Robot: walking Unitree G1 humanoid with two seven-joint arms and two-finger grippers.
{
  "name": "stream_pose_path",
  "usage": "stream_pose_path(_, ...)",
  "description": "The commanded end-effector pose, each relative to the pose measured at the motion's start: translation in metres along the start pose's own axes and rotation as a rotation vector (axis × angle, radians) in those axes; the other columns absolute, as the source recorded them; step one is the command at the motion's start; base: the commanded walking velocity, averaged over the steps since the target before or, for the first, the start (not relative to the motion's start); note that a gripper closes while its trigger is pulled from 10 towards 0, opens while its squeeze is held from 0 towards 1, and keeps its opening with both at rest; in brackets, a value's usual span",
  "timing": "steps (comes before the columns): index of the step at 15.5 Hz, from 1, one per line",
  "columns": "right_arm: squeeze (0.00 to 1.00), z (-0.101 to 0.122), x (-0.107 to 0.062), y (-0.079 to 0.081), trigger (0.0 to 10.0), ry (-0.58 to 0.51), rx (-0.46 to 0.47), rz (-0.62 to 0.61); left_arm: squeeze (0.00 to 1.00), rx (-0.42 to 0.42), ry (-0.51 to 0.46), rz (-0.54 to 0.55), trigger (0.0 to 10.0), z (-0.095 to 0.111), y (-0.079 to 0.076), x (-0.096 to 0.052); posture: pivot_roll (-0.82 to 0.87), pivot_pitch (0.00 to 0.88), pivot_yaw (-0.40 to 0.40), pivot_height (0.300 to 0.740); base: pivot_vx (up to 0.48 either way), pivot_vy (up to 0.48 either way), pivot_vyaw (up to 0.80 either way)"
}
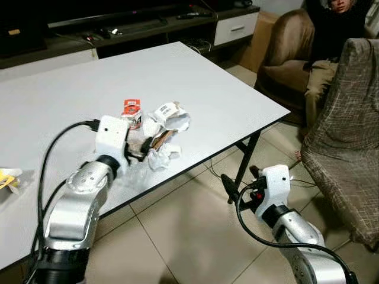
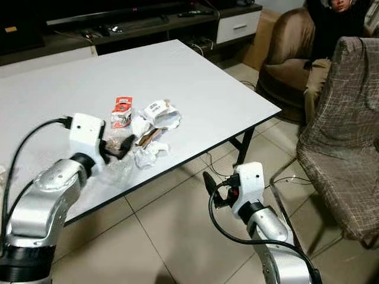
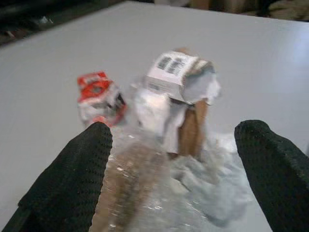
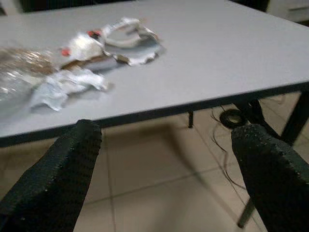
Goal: Picking trash to rubbish bin
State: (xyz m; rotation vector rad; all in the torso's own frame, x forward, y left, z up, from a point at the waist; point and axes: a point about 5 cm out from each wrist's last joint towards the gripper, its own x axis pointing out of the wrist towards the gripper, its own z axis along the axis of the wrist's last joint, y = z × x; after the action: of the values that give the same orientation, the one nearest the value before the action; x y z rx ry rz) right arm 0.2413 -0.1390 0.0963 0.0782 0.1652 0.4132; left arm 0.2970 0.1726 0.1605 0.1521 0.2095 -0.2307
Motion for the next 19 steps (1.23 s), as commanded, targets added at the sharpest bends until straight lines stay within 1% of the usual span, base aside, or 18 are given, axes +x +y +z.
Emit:
stream_pose_path(1, 0.0, 0.004, -0.001, -0.005, 10.0, -0.023, -0.003, -0.005, 1.0, -0.024, 0.048, 0.006, 10.0, -0.006, 0.003, 0.001, -0.08, 0.0, -0.004, 0.74, 0.0, 0.0, 0.0)
stream_pose_path(2, 0.0, 0.004, -0.001, -0.006, 10.0, -0.024, 0.0, -0.01, 1.0, -0.028, 0.056, 0.009, 10.0, -0.006, 0.004, 0.001, -0.08, 0.0, -0.004, 0.74, 0.0, 0.0, 0.0)
stream_pose_path(3, 0.0, 0.007, -0.003, -0.006, 10.0, -0.032, 0.025, -0.004, 1.0, -0.049, 0.082, 0.014, 10.0, -0.006, 0.004, 0.002, -0.08, 0.0, -0.007, 0.74, 0.0, 0.0, 0.0)
stream_pose_path(5, 0.0, 0.008, -0.004, -0.004, 10.0, -0.013, 0.04, 0.031, 1.0, -0.023, 0.138, 0.042, 10.0, -0.005, 0.009, 0.006, -0.08, 0.0, -0.017, 0.74, 0.0, 0.0, 0.0)
stream_pose_path(7, 0.0, 0.01, -0.004, 0.002, 10.0, 0.007, 0.062, 0.082, 1.0, -0.023, 0.145, 0.064, 10.0, 0.003, 0.017, 0.011, -0.07, 0.001, -0.025, 0.74, 0.0, 0.0, 0.0)
stream_pose_path(8, 0.0, 0.012, -0.001, 0.01, 10.0, 0.045, 0.031, 0.146, 1.0, -0.033, 0.151, 0.072, 10.0, 0.011, 0.024, 0.018, -0.07, 0.01, -0.015, 0.74, 0.0, 0.0, 0.0)
stream_pose_path(9, 0.0, 0.013, 0.0, 0.012, 10.0, 0.048, 0.031, 0.165, 1.0, -0.032, 0.162, 0.056, 10.0, 0.013, 0.025, 0.02, -0.07, 0.016, -0.017, 0.74, 0.0, 0.0, 0.0)
stream_pose_path(11, 0.0, 0.018, 0.002, 0.013, 10.0, 0.043, 0.044, 0.165, 1.0, -0.021, 0.194, 0.026, 10.0, 0.021, 0.024, 0.027, -0.06, 0.028, -0.029, 0.74, 0.0, 0.0, 0.0)
stream_pose_path(12, 0.0, 0.024, 0.003, 0.014, 10.0, 0.037, 0.049, 0.156, 1.0, -0.006, 0.206, 0.032, 10.0, 0.028, 0.028, 0.031, -0.06, 0.019, -0.033, 0.74, 0.0, 0.0, 0.0)
stream_pose_path(13, 0.0, 0.029, 0.003, 0.014, 10.0, 0.033, 0.037, 0.148, 0.23, -0.004, 0.204, 0.022, 10.0, 0.038, 0.031, 0.034, -0.06, 0.016, -0.033, 0.74, 0.0, 0.0, 0.0)
stream_pose_path(14, 0.0, 0.038, 0.003, 0.013, 10.0, 0.014, 0.039, 0.147, 0.0, 0.029, 0.2, 0.011, 10.0, 0.052, 0.035, 0.036, -0.05, 0.012, -0.038, 0.74, 0.0, 0.0, 0.0)
stream_pose_path(15, 0.0, 0.044, 0.002, 0.011, 10.0, -0.007, 0.025, 0.153, 0.0, 0.018, 0.192, -0.005, 10.0, 0.062, 0.037, 0.037, -0.05, 0.018, -0.024, 0.74, 0.0, 0.0, 0.0)
stream_pose_path(16, 0.0, 0.055, 0.004, 0.009, 10.0, -0.03, 0.018, 0.163, 0.0, 0.025, 0.187, -0.027, 10.0, 0.077, 0.041, 0.038, -0.05, 0.016, -0.03, 0.74, 0.0, 0.0, 0.0)
stream_pose_path(17, 0.0, 0.056, 0.003, 0.008, 10.0, -0.029, 0.02, 0.164, 0.0, 0.034, 0.193, -0.028, 10.0, 0.081, 0.044, 0.038, -0.05, 0.048, -0.032, 0.74, 0.0, 0.0, 0.0)
stream_pose_path(18, 0.0, 0.057, 0.003, 0.008, 10.0, -0.017, 0.01, 0.159, 0.0, 0.057, 0.212, -0.03, 10.0, 0.084, 0.049, 0.038, -0.05, 0.035, -0.024, 0.74, 0.0, 0.0, 0.0)
stream_pose_path(19, 0.0, 0.056, -0.001, 0.008, 10.0, -0.002, 0.023, 0.174, 0.0, 0.035, 0.241, -0.036, 10.0, 0.085, 0.051, 0.04, -0.05, 0.068, -0.023, 0.74, 0.0, 0.0, 0.0)
